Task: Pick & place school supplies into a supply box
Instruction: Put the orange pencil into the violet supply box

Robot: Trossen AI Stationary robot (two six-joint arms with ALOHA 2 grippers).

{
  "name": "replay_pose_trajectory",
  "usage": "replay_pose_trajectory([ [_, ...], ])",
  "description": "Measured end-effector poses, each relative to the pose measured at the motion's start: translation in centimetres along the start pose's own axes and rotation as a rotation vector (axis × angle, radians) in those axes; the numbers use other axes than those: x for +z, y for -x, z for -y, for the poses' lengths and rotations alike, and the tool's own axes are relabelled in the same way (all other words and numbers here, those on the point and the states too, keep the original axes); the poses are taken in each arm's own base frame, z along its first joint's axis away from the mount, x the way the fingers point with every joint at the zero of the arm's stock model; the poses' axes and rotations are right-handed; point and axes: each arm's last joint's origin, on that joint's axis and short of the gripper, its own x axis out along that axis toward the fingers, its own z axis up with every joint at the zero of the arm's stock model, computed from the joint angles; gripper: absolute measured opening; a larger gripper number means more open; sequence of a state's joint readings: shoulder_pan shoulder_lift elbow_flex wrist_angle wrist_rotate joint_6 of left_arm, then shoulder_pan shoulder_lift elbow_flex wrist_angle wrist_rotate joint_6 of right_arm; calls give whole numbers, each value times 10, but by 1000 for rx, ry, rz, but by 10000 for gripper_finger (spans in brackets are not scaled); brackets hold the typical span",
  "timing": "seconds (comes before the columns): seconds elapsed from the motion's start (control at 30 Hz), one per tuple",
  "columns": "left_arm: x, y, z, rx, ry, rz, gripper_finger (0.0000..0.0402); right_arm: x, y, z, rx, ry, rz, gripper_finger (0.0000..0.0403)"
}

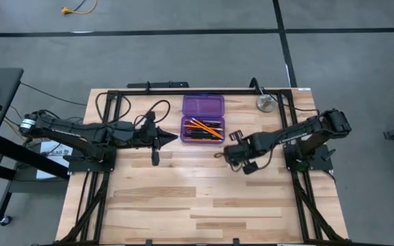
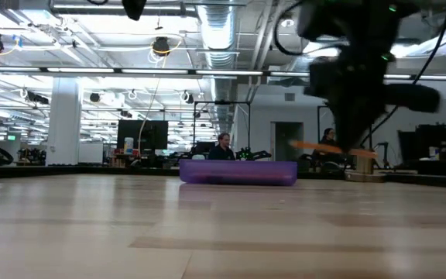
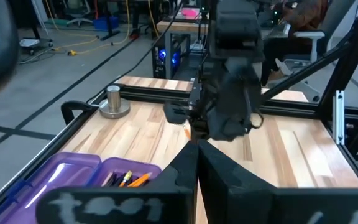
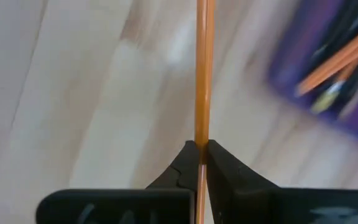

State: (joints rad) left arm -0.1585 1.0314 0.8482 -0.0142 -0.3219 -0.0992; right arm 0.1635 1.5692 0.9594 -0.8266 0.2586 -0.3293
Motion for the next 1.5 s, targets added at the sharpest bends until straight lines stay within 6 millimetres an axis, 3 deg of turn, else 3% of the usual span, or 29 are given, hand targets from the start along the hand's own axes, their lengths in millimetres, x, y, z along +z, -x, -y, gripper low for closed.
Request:
replay_pose_trajectory([
  [0.2, 4, 21, -7, 17, -15, -11, 0, 15, 23, 46, -70, 0, 132, 1],
  [0.37, 8, 40, -14, 27, -1, -8, 0, 16, 39, 96, -123, -130, 277, 1],
  [0.53, 3, 63, -25, 120, 26, -19, 0, 16, 29, 140, -73, -273, 288, 0],
  [0.67, -14, 77, -31, 102, 48, 26, 0, 26, 10, 164, -33, -314, 244, 0],
  [1.0, -88, 95, -43, 46, 88, 131, 0, 54, -24, 189, 36, -328, 165, 0],
  [1.33, -139, 104, -48, -37, 26, 201, 0, 45, -30, 199, 65, -395, 161, 0],
  [1.5, -153, 105, -50, -51, 25, 234, 0, 42, -32, 203, 68, -421, 158, 0],
])
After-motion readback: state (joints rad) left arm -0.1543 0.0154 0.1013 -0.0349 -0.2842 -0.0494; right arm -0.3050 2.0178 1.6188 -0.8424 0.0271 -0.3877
